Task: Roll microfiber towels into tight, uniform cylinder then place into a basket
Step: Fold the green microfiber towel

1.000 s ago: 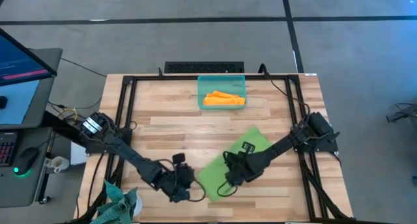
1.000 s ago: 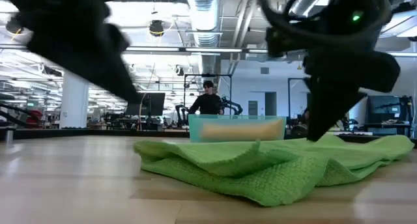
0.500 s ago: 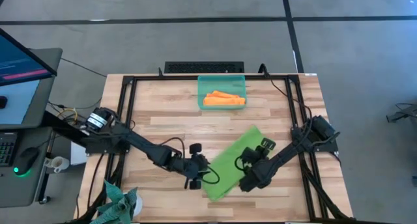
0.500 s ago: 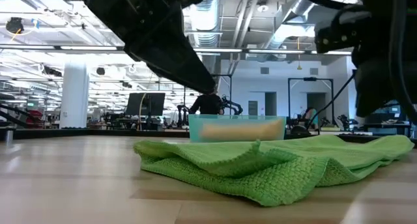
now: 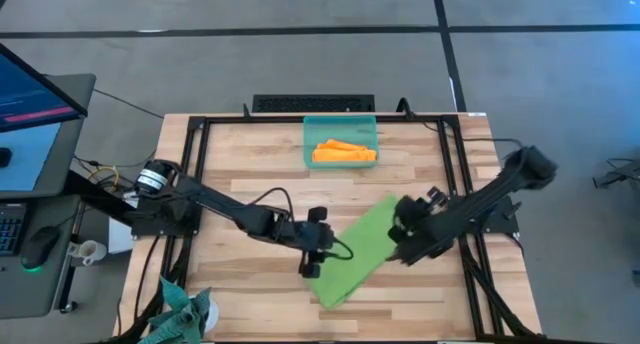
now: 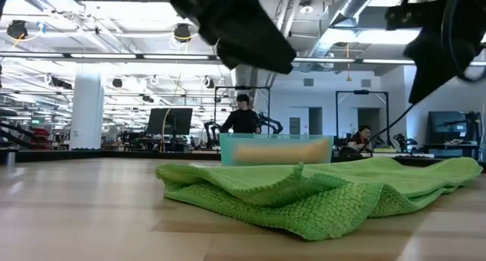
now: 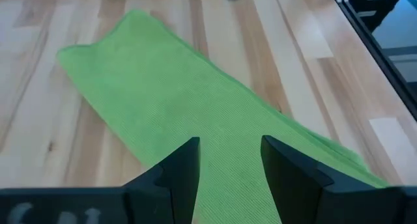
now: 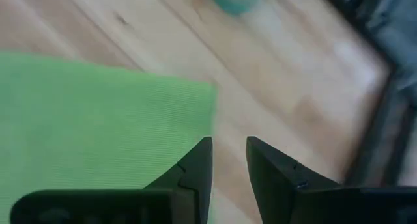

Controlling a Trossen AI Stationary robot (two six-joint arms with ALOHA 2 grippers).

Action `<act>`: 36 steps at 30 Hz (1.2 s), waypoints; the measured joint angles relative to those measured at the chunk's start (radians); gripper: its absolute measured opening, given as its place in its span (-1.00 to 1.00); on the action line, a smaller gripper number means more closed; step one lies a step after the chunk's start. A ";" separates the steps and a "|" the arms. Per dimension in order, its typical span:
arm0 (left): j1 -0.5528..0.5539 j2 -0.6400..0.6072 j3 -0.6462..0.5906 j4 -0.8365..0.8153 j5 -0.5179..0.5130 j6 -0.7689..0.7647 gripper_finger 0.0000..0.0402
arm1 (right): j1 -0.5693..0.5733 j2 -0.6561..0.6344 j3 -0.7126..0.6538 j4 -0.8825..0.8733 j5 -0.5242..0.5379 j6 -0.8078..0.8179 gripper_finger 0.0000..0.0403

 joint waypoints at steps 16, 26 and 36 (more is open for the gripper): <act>0.016 0.031 0.008 0.028 0.078 0.032 -0.23 | -0.018 -0.315 -0.356 0.541 -0.109 0.023 -0.41; 0.047 0.167 0.047 0.171 0.114 0.130 -0.23 | -0.061 -0.314 -0.356 0.593 -0.113 -0.072 -0.41; 0.123 0.266 0.053 0.183 0.186 0.071 -0.23 | -0.061 -0.301 -0.355 0.612 -0.120 -0.109 -0.41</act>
